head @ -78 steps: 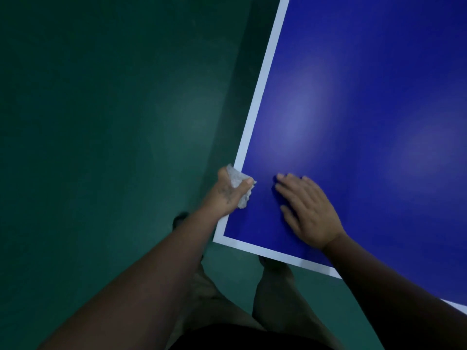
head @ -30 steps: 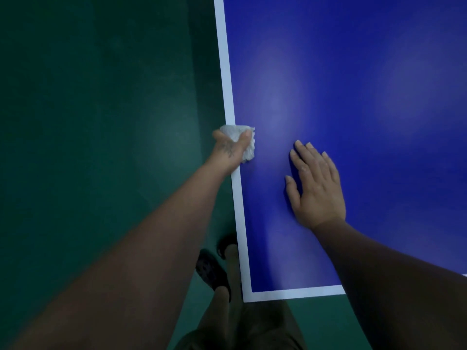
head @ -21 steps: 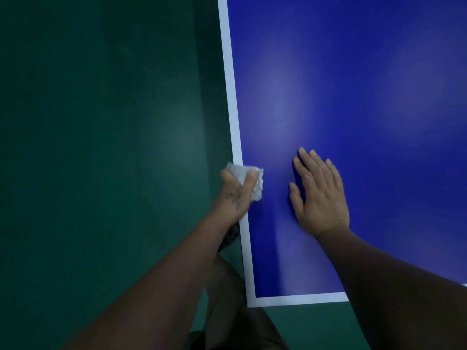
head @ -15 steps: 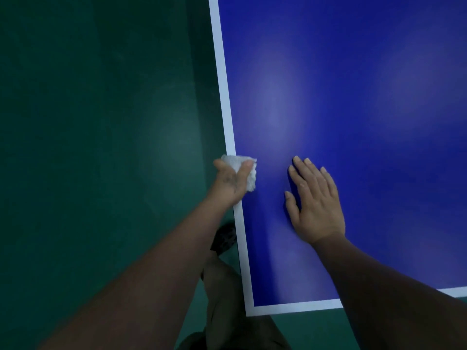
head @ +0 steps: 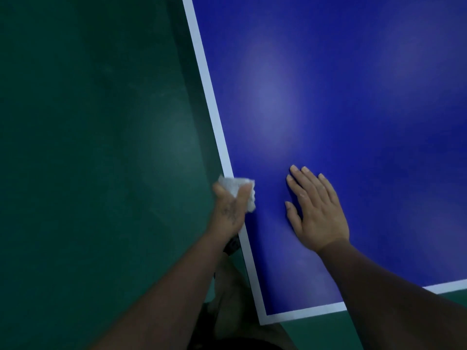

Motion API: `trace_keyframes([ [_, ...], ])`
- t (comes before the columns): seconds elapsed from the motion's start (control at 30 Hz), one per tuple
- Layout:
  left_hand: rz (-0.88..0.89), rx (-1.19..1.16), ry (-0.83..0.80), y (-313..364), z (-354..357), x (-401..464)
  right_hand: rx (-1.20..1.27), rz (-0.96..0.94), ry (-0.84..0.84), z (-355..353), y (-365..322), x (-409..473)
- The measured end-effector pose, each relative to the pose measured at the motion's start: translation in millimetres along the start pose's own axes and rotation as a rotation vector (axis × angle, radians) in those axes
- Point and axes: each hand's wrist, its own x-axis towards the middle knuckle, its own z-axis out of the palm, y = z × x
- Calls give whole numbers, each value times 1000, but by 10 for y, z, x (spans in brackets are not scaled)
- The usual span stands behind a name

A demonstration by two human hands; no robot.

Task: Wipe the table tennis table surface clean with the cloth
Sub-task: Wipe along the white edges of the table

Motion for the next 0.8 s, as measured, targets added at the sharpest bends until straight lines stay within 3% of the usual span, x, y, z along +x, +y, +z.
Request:
trace_keyframes([
  [0.13,-105,126,3,94,-42,9,6,1,3,-3,-9,6],
  [0.4,-52,160,30,822,-173,239,34,11,27,0,-13,2],
  [0.5,-35,140,47,626,-58,4,29,6,34,2,-14,6],
  [0.63,-142,224,-42,252,-49,-190,19,5,15,-21,-26,21],
  [0.8,-116,295,-70,463,-172,114,16,22,3,-58,-68,23],
])
